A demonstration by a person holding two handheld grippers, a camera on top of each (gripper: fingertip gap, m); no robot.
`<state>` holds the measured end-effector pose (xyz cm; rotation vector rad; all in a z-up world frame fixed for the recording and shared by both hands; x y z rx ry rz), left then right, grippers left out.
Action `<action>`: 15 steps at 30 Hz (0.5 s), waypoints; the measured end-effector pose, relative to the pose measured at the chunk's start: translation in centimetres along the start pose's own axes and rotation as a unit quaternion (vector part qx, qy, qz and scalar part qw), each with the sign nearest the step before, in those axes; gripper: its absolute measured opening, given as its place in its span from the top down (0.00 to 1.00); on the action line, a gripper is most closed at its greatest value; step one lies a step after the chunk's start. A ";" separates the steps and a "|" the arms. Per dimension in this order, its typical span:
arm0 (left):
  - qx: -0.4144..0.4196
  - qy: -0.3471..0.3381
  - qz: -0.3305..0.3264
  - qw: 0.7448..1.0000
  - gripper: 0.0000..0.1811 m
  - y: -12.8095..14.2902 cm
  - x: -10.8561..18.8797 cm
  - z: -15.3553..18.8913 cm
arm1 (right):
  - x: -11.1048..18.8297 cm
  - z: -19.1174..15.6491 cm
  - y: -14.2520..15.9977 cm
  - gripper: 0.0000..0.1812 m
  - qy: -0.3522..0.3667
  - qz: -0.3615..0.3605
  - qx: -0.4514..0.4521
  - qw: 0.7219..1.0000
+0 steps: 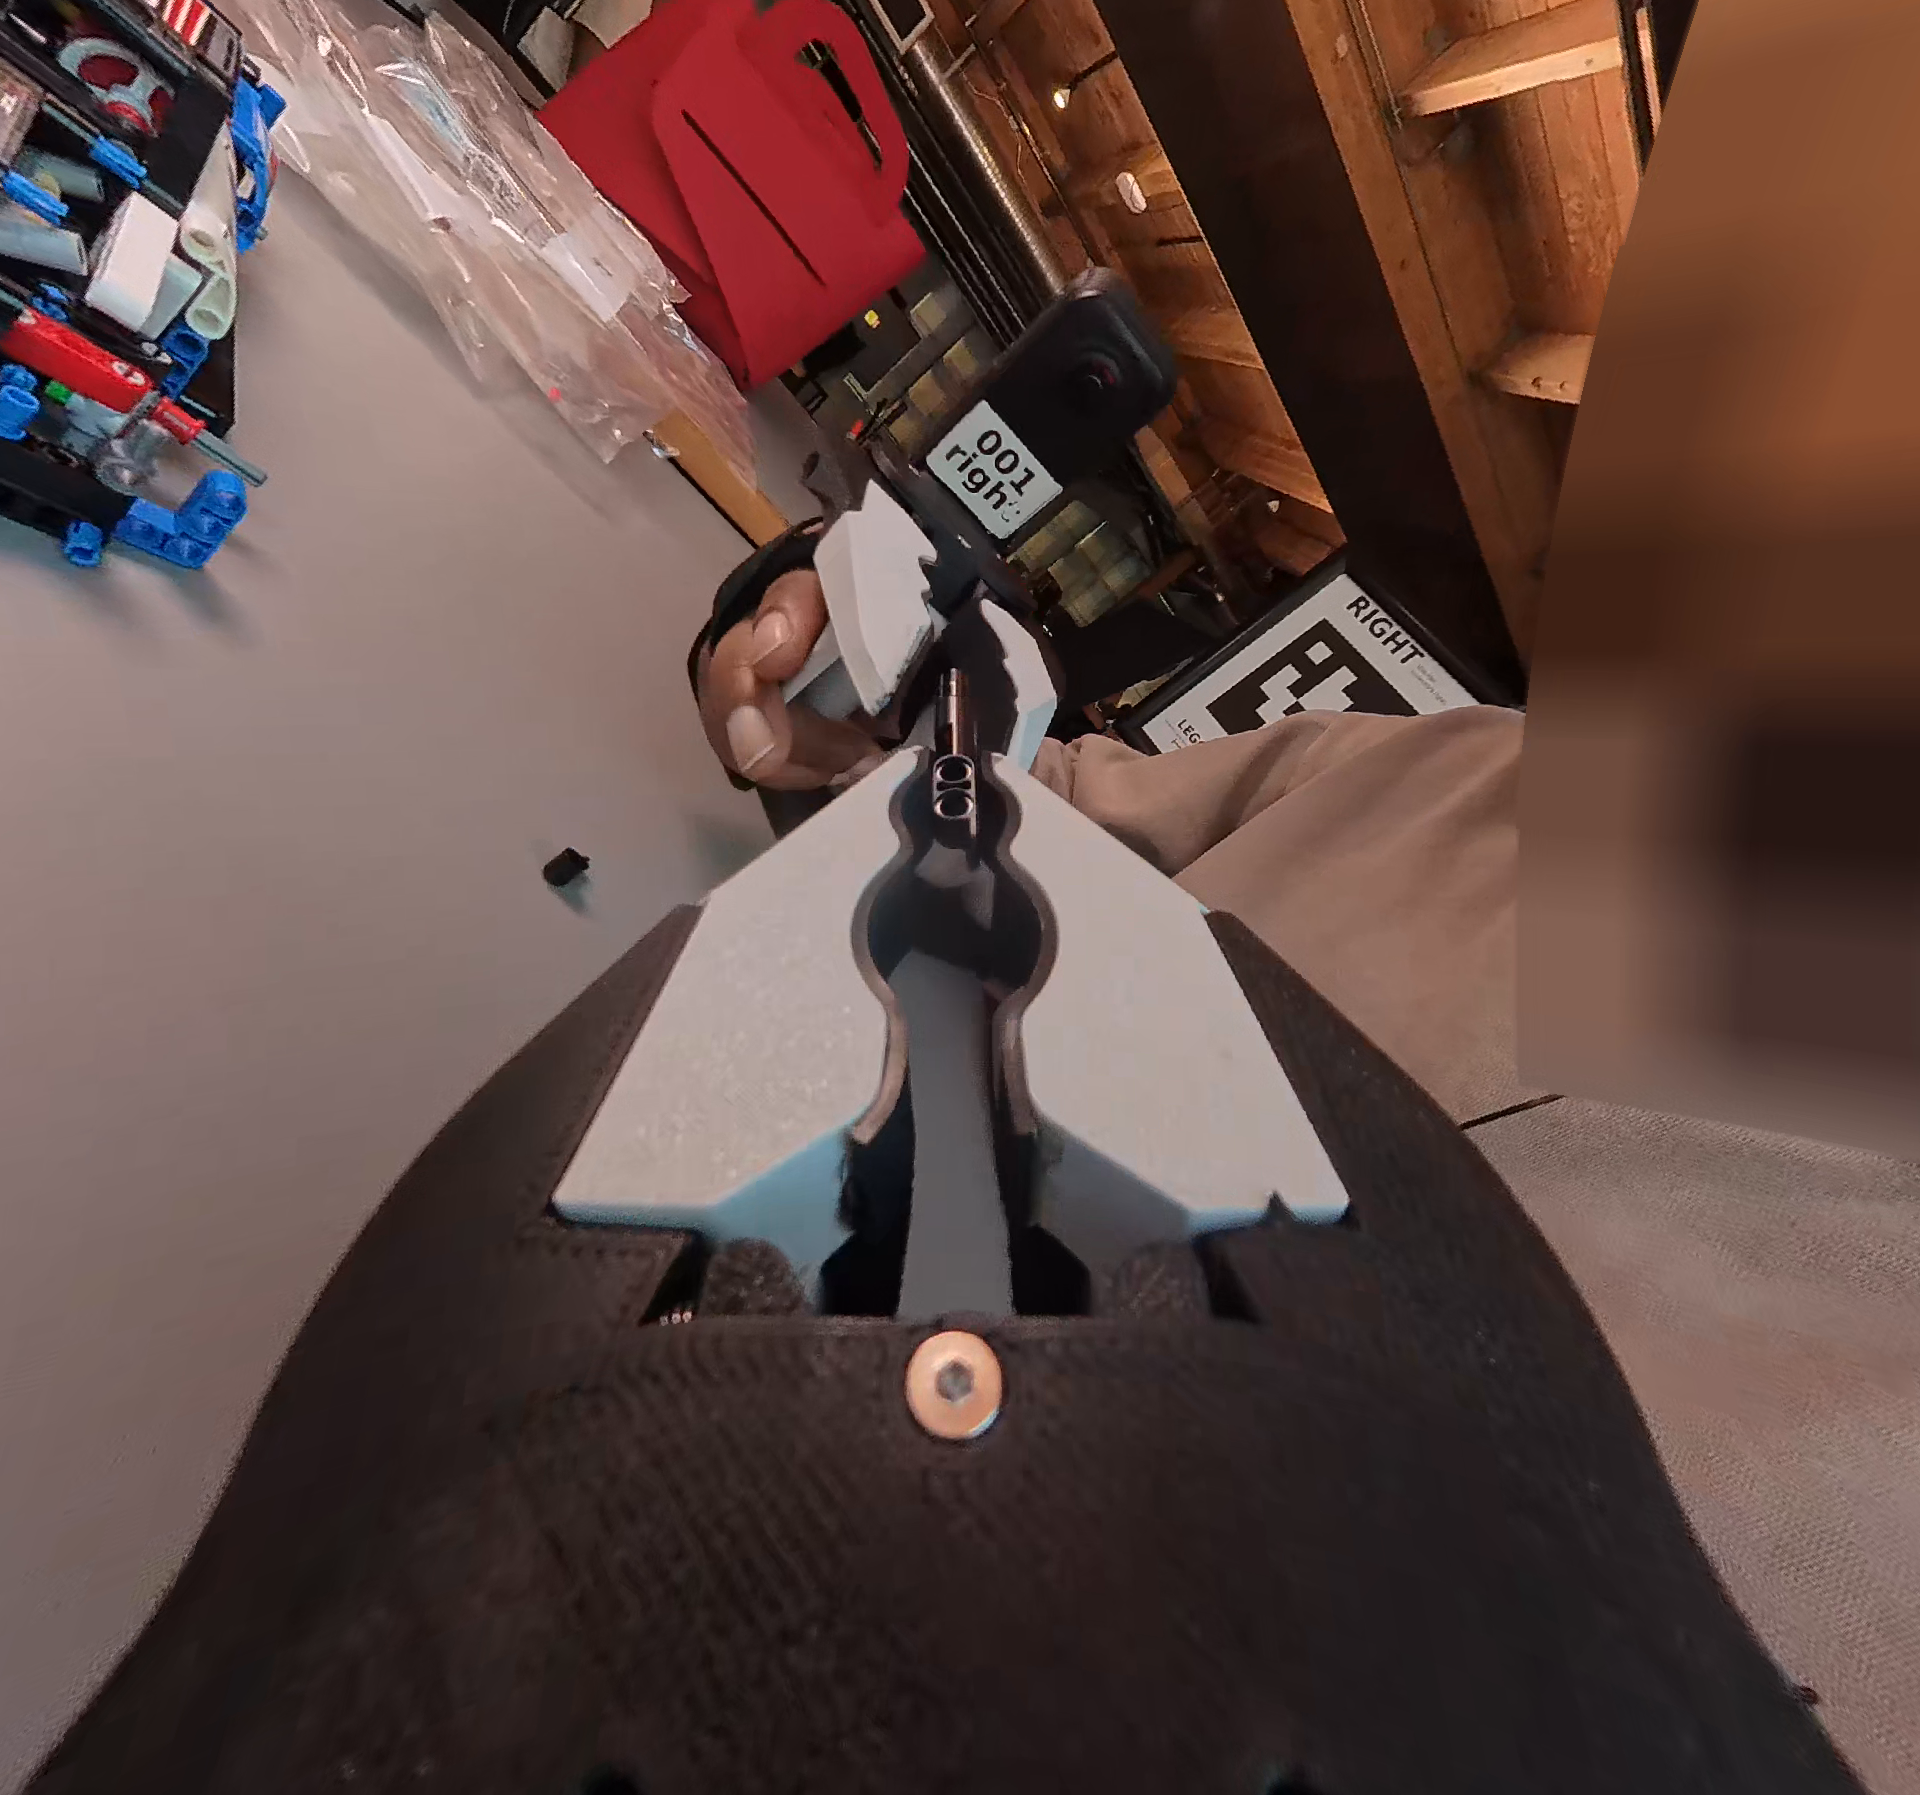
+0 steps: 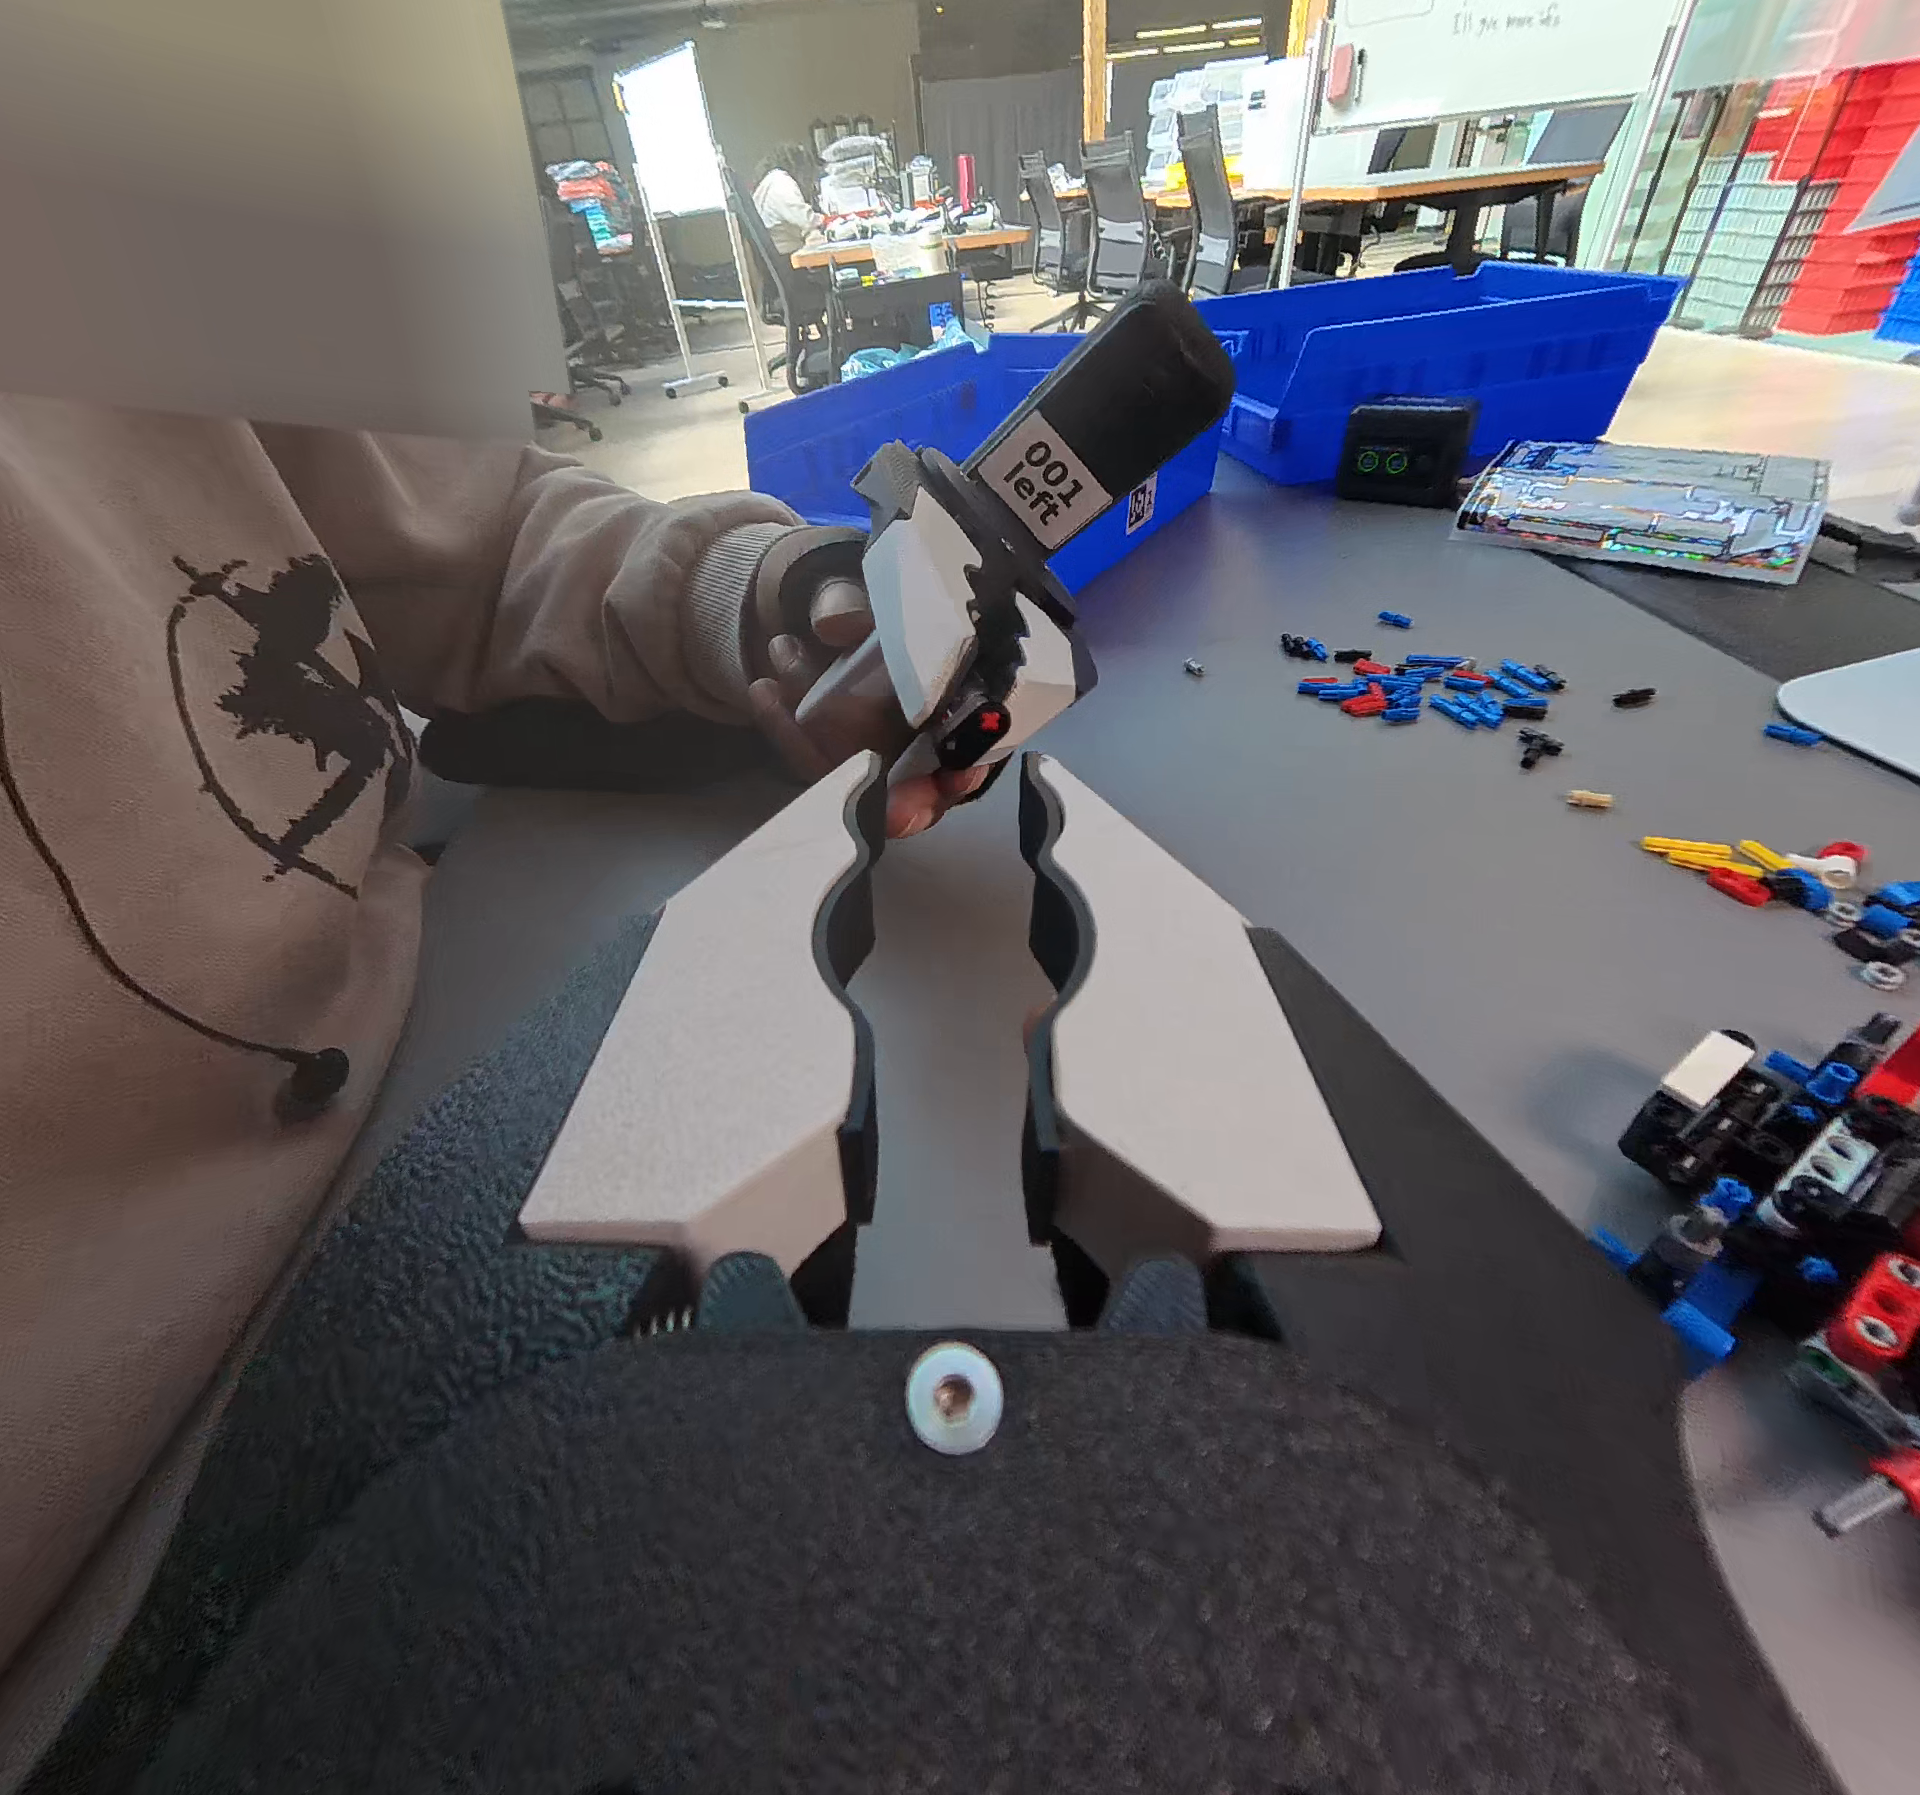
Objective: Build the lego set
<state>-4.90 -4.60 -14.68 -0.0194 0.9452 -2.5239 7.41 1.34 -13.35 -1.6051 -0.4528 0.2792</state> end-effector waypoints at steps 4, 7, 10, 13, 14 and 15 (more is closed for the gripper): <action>0.029 0.014 -0.007 0.999 0.97 0.4 -0.2 -0.3 | -0.1 -0.5 0.0 0.86 0.013 -0.004 0.061 0.998; 0.038 0.022 -0.016 0.999 0.97 0.8 -0.5 -0.3 | -0.2 -0.9 0.3 0.88 0.017 -0.019 0.103 0.994; 0.038 0.027 -0.025 0.999 0.97 1.0 -0.6 -0.2 | -0.1 -1.0 0.3 0.92 0.022 -0.022 0.120 0.992; 0.038 0.028 -0.033 0.998 0.97 1.2 -0.7 -0.2 | -0.1 -1.2 0.4 0.93 0.012 -0.029 0.122 0.992; 0.040 0.029 -0.036 0.998 0.97 1.3 -0.7 -0.3 | 0.0 -1.2 0.4 0.93 0.009 -0.032 0.122 0.992; 0.043 0.030 -0.038 0.998 0.97 1.3 -0.7 -0.3 | 0.0 -1.2 0.5 0.93 0.008 -0.035 0.122 0.992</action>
Point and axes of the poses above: each gripper's, where its closed fingertips meet, x back along the fingers, y out of its underside, z = x × y across the jaws, the point moved 7 cm from there along x, back along the fingers
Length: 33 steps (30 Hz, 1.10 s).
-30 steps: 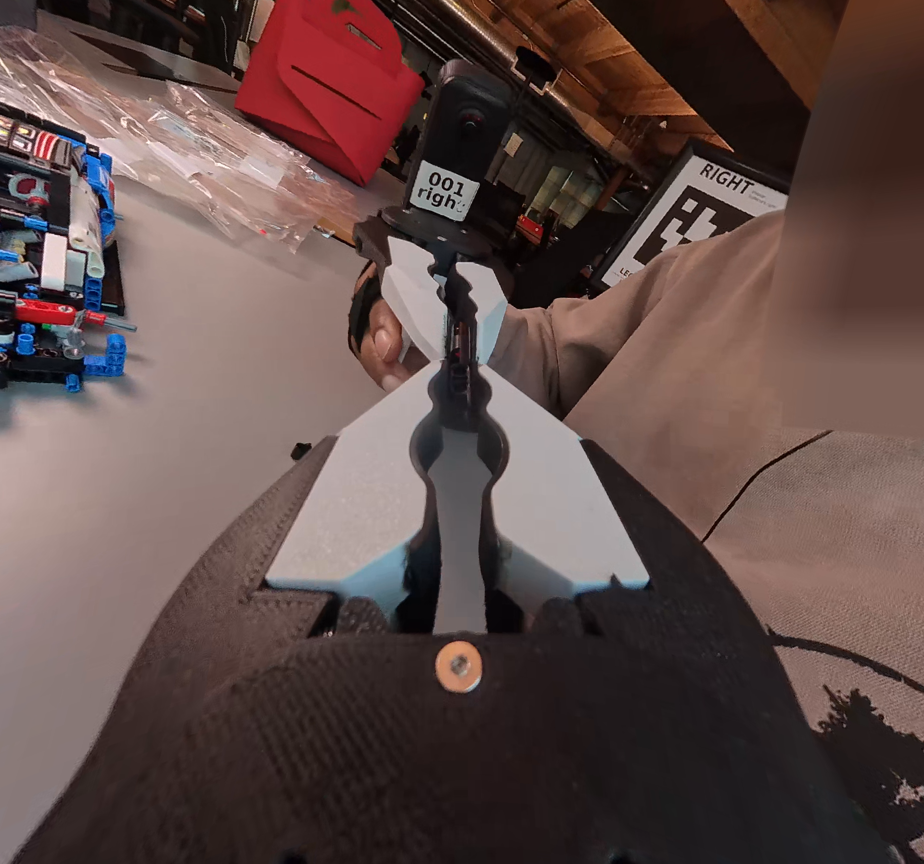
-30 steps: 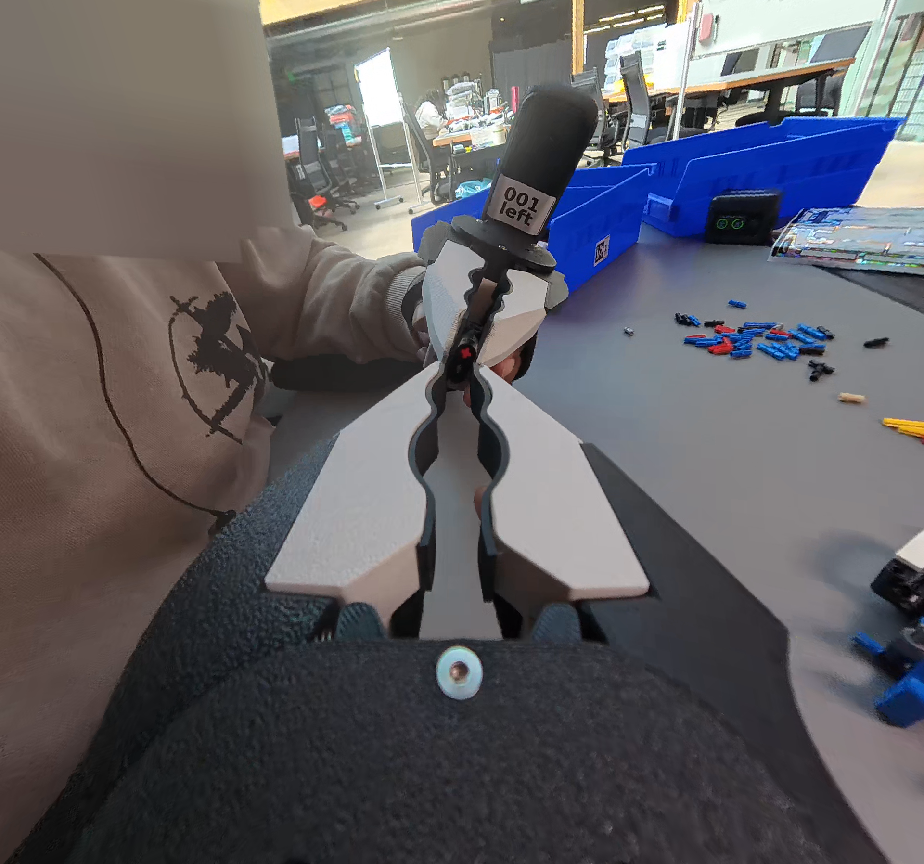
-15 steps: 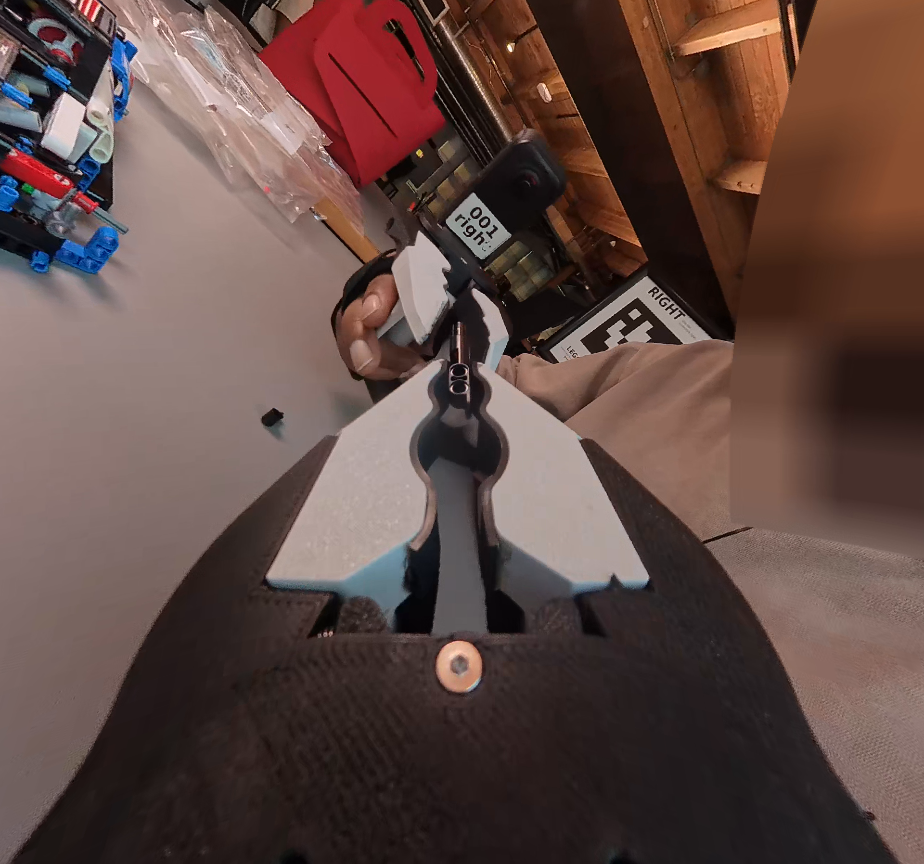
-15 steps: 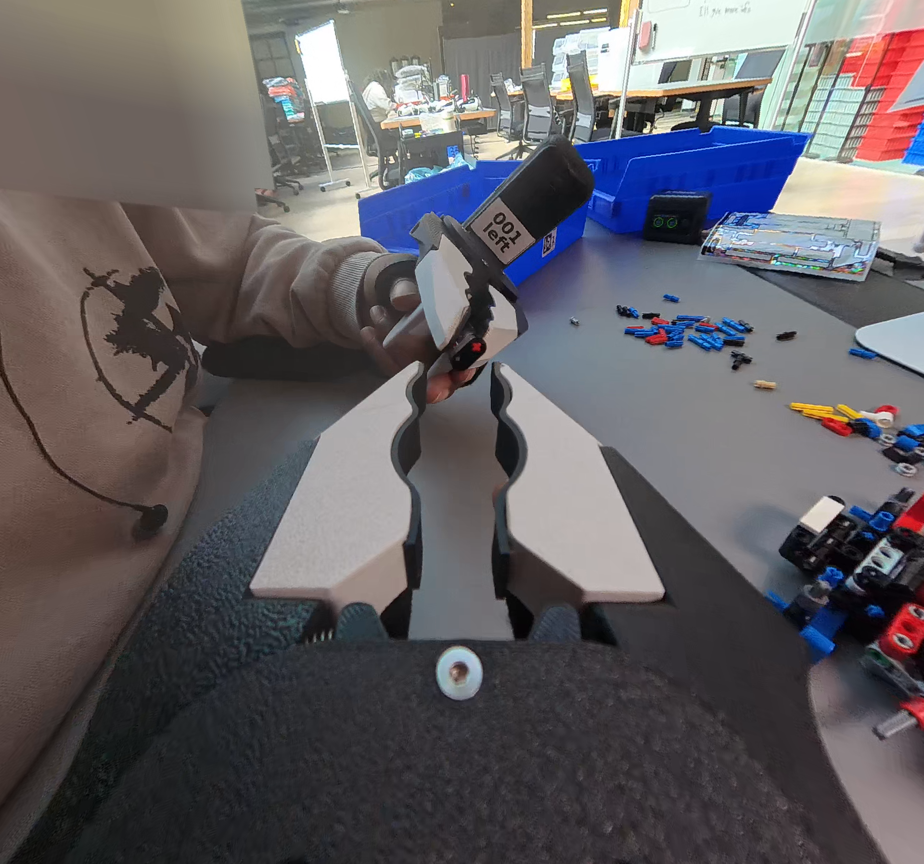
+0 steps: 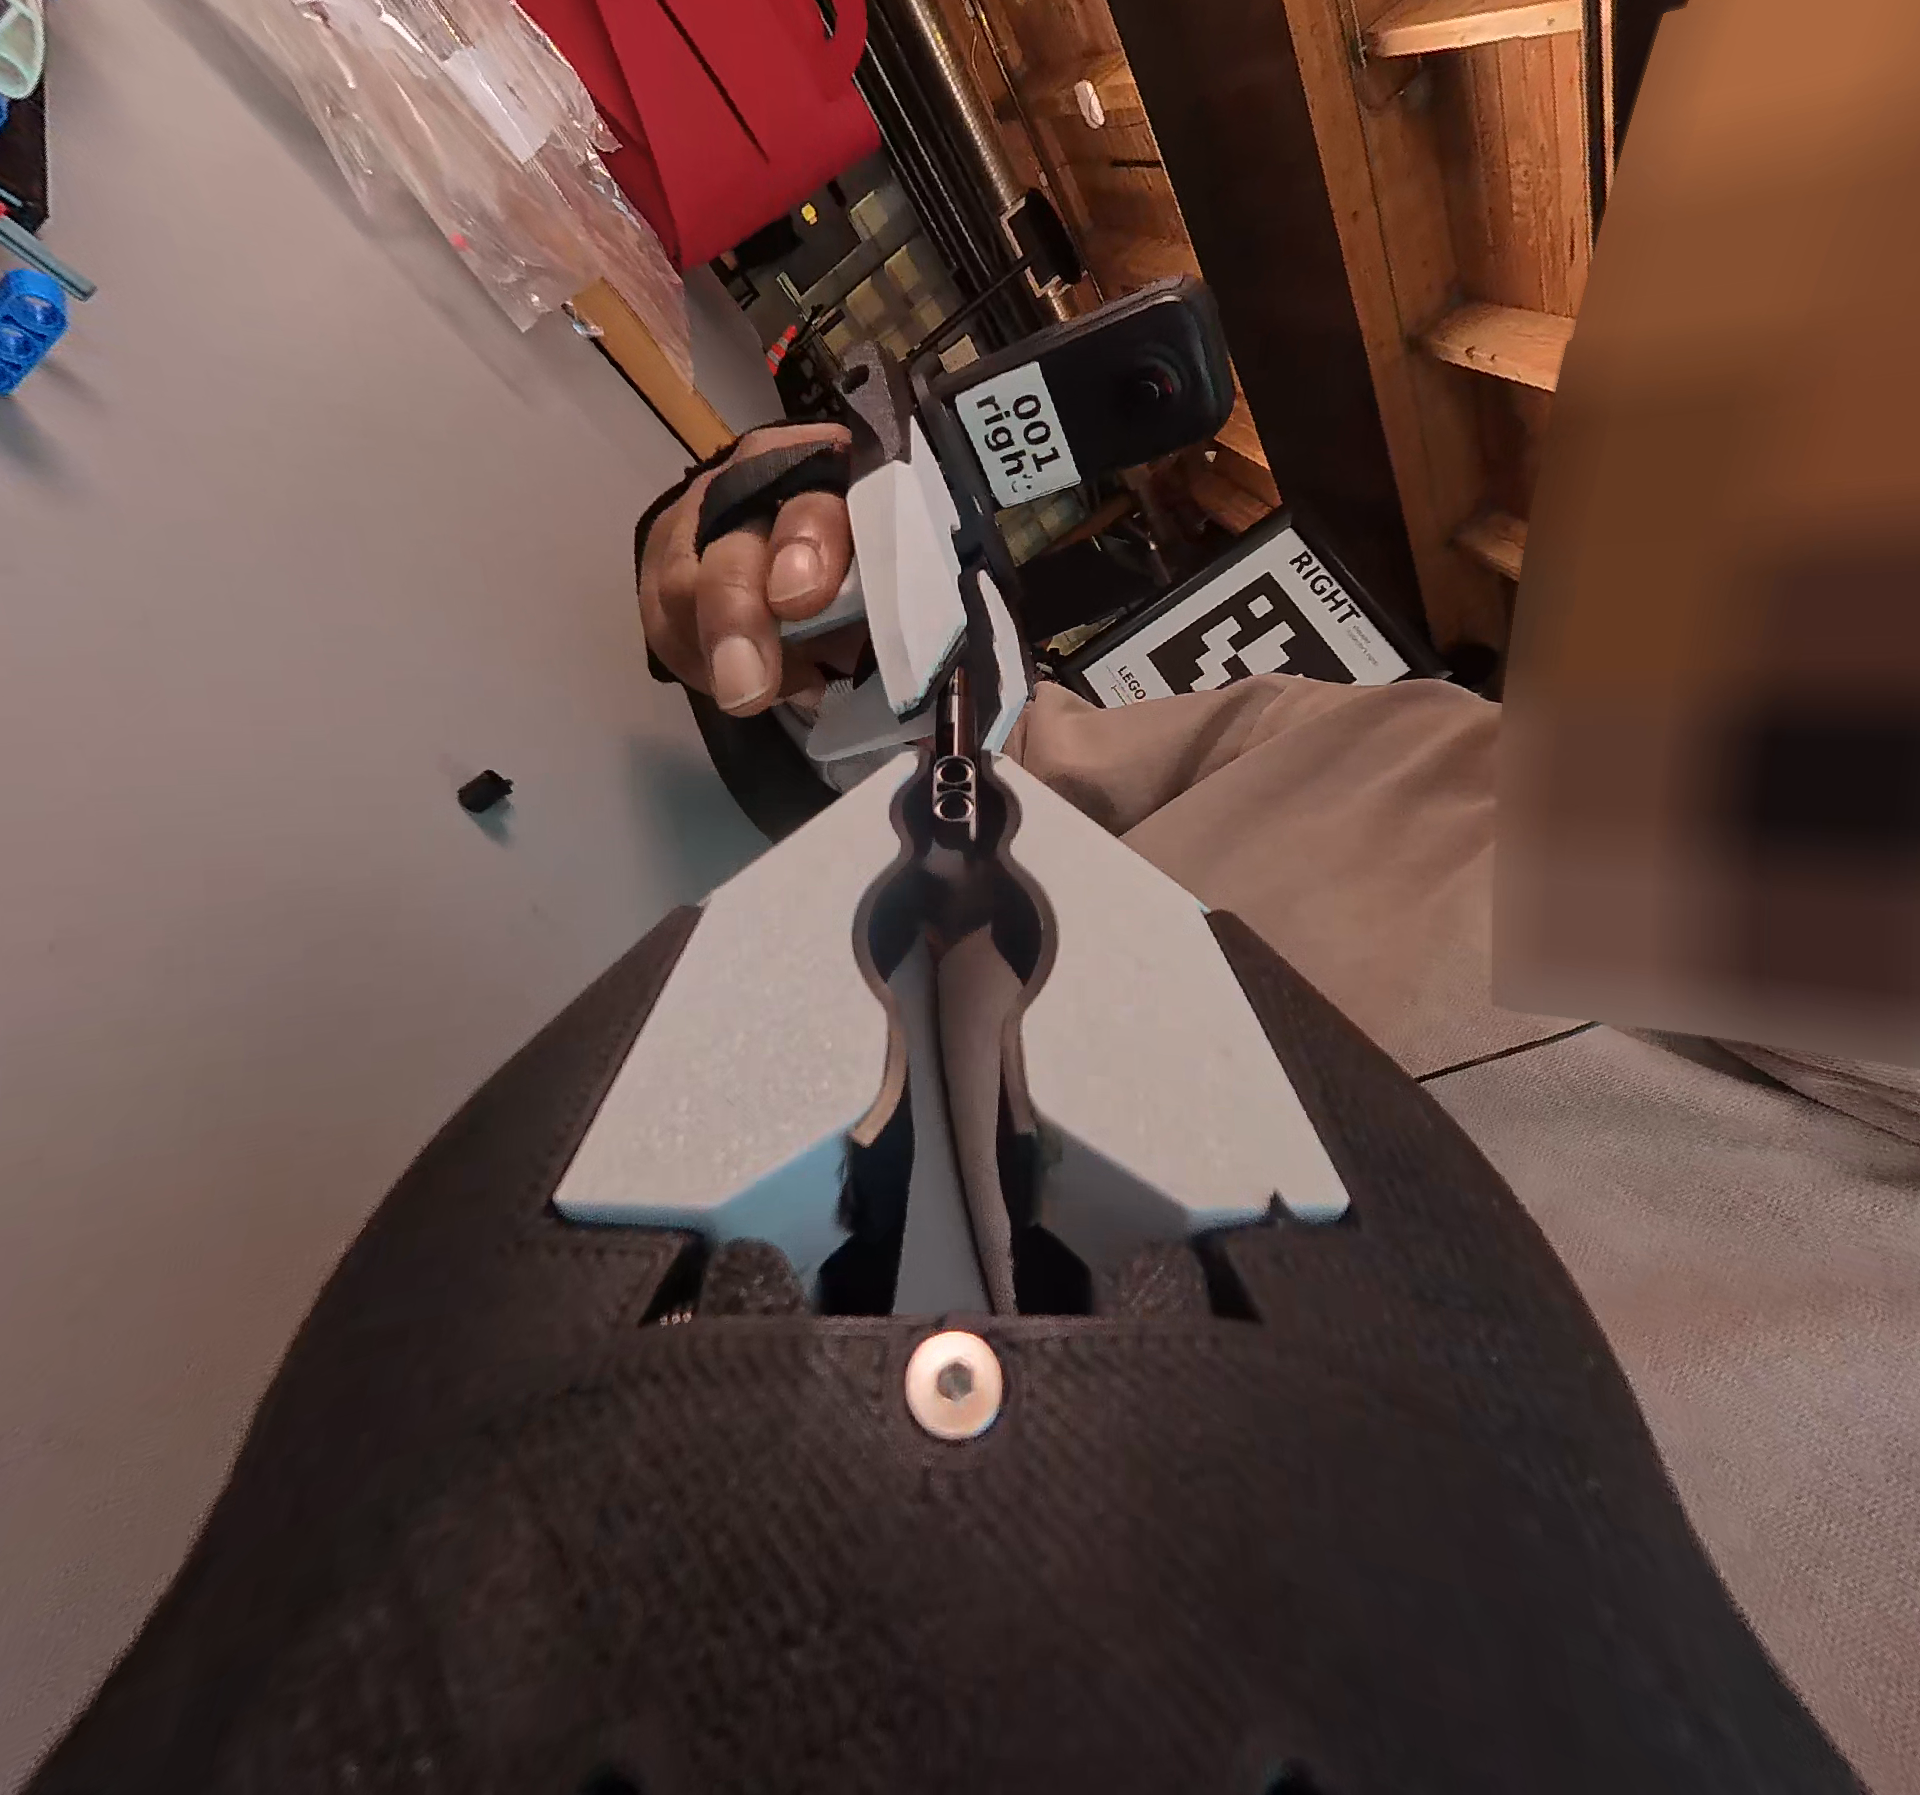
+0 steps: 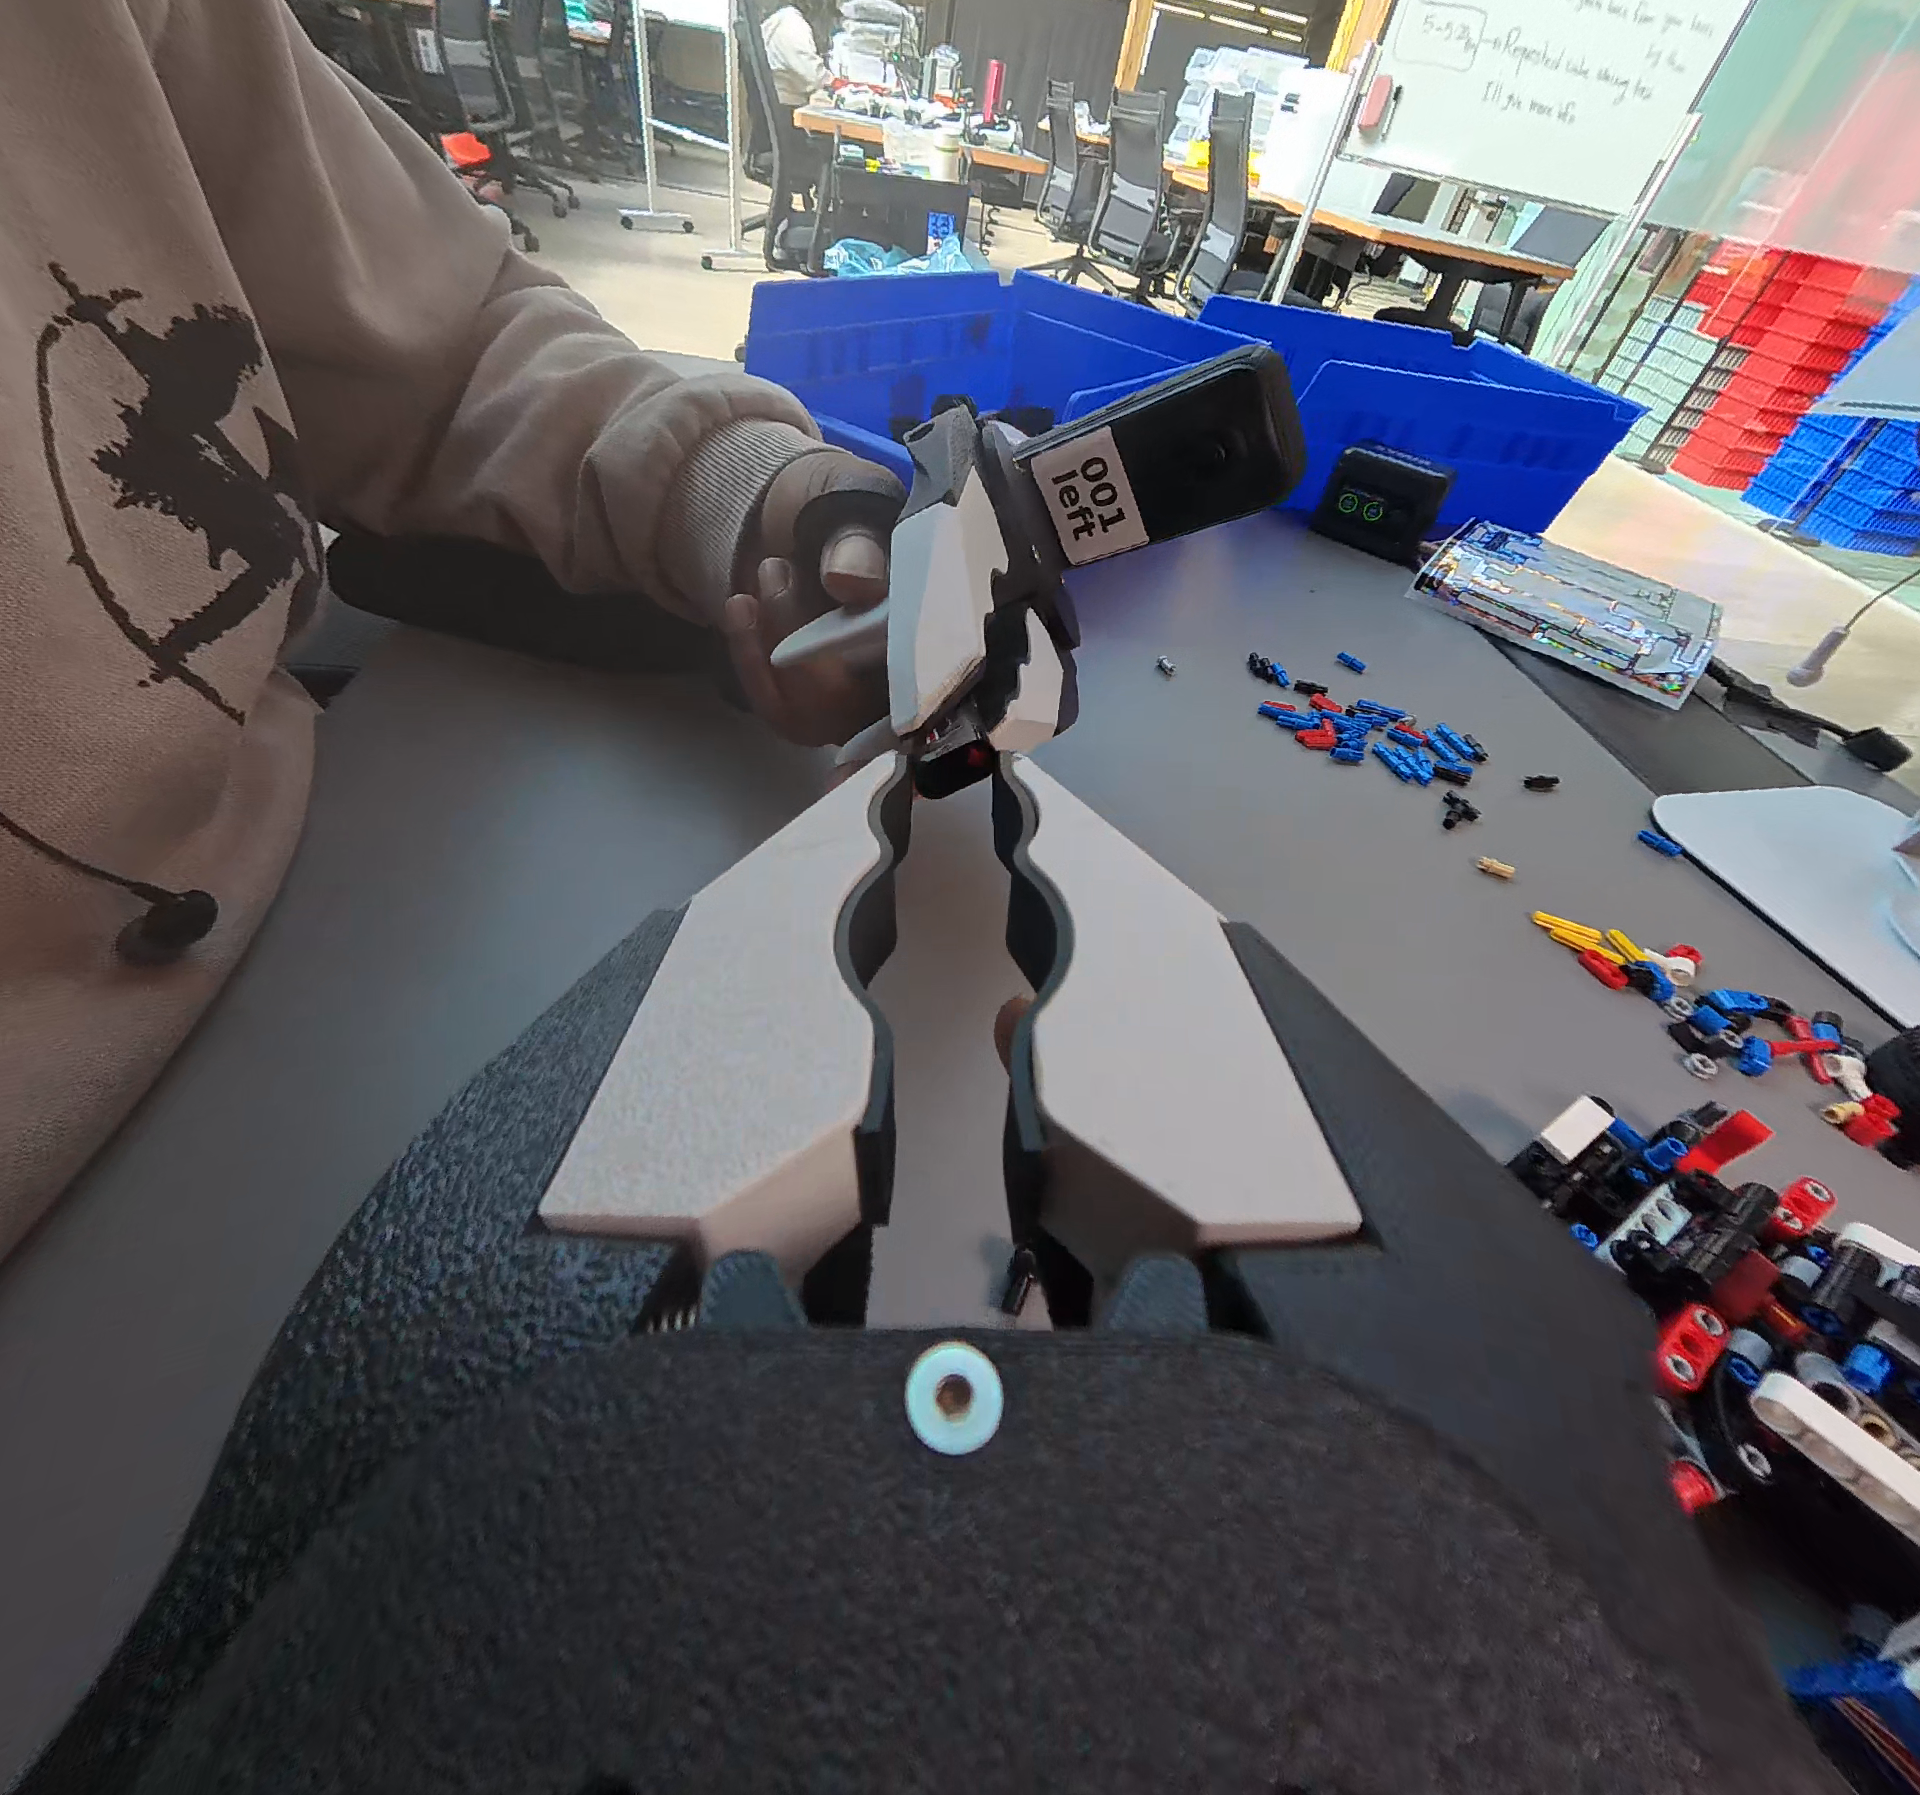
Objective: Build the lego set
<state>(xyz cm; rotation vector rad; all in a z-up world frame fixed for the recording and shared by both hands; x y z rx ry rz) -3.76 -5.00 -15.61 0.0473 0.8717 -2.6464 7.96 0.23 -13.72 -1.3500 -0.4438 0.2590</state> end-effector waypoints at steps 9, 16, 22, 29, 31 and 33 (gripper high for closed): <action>0.007 -0.001 -0.027 1.000 0.97 0.5 -0.1 -0.1 | 0.0 -0.7 -0.1 0.92 -0.004 -0.014 0.045 0.999; -0.039 -0.024 -0.008 0.999 0.91 -0.1 0.2 -0.1 | 0.5 0.2 -0.4 0.93 -0.016 0.012 -0.040 0.999; -0.220 -0.101 -0.026 0.970 0.88 -0.5 0.4 1.1 | 1.0 1.2 -0.8 0.93 -0.035 0.062 -0.136 0.988; -0.428 -0.203 -0.057 0.879 0.88 0.0 -0.2 2.1 | 0.7 1.5 -0.5 0.93 -0.065 0.076 -0.219 0.971; -0.462 -0.222 -0.066 0.856 0.88 0.2 -0.4 2.2 | 0.6 1.5 -0.4 0.93 -0.070 0.075 -0.225 0.969; -0.474 -0.221 -0.069 0.850 0.88 0.3 -0.5 2.4 | 0.4 1.4 -0.3 0.93 -0.071 0.070 -0.225 0.969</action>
Point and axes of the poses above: each gripper's, where its closed fingertips meet, x back along the fingers, y out of its underside, z = x × y across the jaws, the point moved 7 cm from there along x, back along the fingers
